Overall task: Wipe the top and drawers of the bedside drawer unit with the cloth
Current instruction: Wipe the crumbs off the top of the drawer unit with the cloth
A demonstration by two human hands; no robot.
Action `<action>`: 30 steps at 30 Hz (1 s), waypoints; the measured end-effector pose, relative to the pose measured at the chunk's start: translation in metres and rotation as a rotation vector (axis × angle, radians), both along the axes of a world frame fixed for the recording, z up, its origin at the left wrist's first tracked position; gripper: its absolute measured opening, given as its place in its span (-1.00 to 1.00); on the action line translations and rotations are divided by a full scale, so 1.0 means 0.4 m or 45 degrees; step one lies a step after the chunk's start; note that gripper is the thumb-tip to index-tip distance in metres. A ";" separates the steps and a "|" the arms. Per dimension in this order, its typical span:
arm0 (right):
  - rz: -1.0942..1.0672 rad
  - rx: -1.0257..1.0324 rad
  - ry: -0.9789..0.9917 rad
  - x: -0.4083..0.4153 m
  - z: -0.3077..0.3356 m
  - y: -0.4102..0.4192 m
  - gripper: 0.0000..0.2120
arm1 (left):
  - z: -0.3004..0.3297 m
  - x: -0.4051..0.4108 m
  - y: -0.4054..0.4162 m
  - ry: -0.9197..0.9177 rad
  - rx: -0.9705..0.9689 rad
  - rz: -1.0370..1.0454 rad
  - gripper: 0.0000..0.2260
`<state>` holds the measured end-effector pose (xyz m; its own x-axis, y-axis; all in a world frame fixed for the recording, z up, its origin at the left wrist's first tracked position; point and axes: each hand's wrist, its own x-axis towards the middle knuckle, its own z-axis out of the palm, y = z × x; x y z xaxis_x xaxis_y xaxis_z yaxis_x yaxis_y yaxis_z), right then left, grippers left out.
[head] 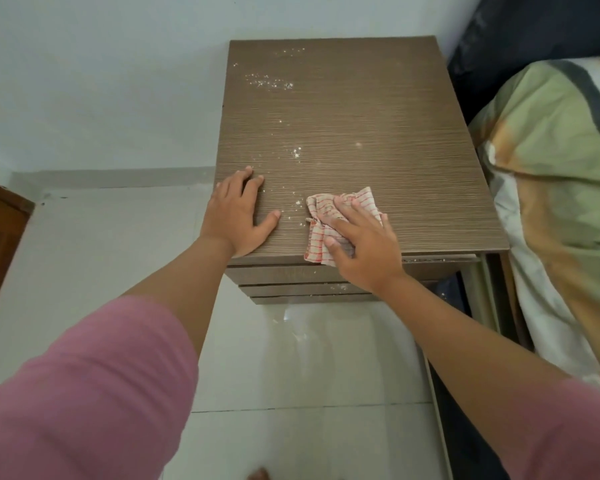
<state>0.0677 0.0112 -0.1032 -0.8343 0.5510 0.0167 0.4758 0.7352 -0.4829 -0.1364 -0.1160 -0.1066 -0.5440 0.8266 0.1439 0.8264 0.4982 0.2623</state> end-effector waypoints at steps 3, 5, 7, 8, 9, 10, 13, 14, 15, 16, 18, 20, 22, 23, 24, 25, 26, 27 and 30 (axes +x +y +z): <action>-0.004 -0.041 -0.012 0.014 0.003 -0.021 -0.58 | -0.002 -0.002 -0.002 0.000 -0.001 -0.013 -0.37; -0.004 -0.123 0.016 0.028 0.005 -0.040 -0.61 | -0.003 -0.001 -0.004 0.011 -0.021 -0.015 -0.37; -0.022 -0.244 0.059 0.044 0.018 -0.060 -0.65 | -0.001 0.005 -0.002 0.030 -0.083 -0.013 -0.38; -0.019 -0.292 0.069 0.053 0.028 -0.066 -0.67 | 0.001 0.010 -0.001 0.025 -0.147 -0.013 -0.38; -0.006 -0.320 0.055 0.062 0.044 -0.069 -0.70 | 0.005 0.013 0.000 0.006 -0.227 -0.012 -0.38; 0.015 -0.333 0.018 0.069 0.065 -0.071 -0.72 | 0.014 0.013 0.002 -0.021 -0.313 -0.015 -0.37; 0.111 -0.344 -0.115 0.093 0.144 -0.077 -0.73 | 0.064 0.002 0.014 -0.067 -0.625 -0.080 -0.31; 0.116 -0.343 -0.105 0.098 0.168 -0.077 -0.70 | 0.083 -0.003 0.017 -0.075 -0.716 -0.114 -0.29; 0.087 -0.353 -0.093 0.099 0.192 -0.076 -0.69 | 0.101 -0.006 0.018 -0.093 -0.782 -0.140 -0.28; 0.058 -0.364 -0.061 0.095 0.211 -0.070 -0.70 | 0.116 -0.008 0.017 -0.124 -0.818 -0.156 -0.29; 0.001 -0.384 0.014 0.070 0.233 -0.046 -0.67 | 0.134 -0.014 0.010 -0.203 -0.795 -0.162 -0.32; -0.032 -0.352 0.066 0.023 0.246 -0.017 -0.67 | 0.142 -0.017 -0.001 -0.231 -0.702 -0.154 -0.34; -0.055 -0.299 0.122 -0.044 0.260 0.021 -0.68 | 0.143 -0.029 0.001 -0.241 -0.591 -0.163 -0.35; -0.064 -0.278 0.137 -0.075 0.265 0.041 -0.68 | 0.142 -0.034 0.008 -0.242 -0.540 -0.177 -0.35; -0.066 -0.266 0.152 -0.113 0.269 0.068 -0.67 | 0.140 -0.049 0.022 -0.233 -0.486 -0.187 -0.35; -0.076 -0.261 0.160 -0.151 0.270 0.100 -0.66 | 0.136 -0.069 0.042 -0.221 -0.433 -0.193 -0.35; -0.082 -0.256 0.184 -0.190 0.266 0.136 -0.66 | 0.132 -0.092 0.066 -0.216 -0.385 -0.188 -0.36; -0.097 -0.256 0.199 -0.227 0.259 0.174 -0.66 | 0.127 -0.115 0.090 -0.216 -0.347 -0.167 -0.36; -0.180 -0.265 0.255 -0.335 0.231 0.286 -0.65 | 0.104 -0.200 0.183 -0.186 -0.273 -0.093 -0.38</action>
<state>-0.0665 0.1258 -0.0108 -0.7411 0.6698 0.0474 0.4463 0.5441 -0.7104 -0.2164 -0.0427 -0.0651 -0.4843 0.8674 -0.1141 0.8233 0.4960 0.2761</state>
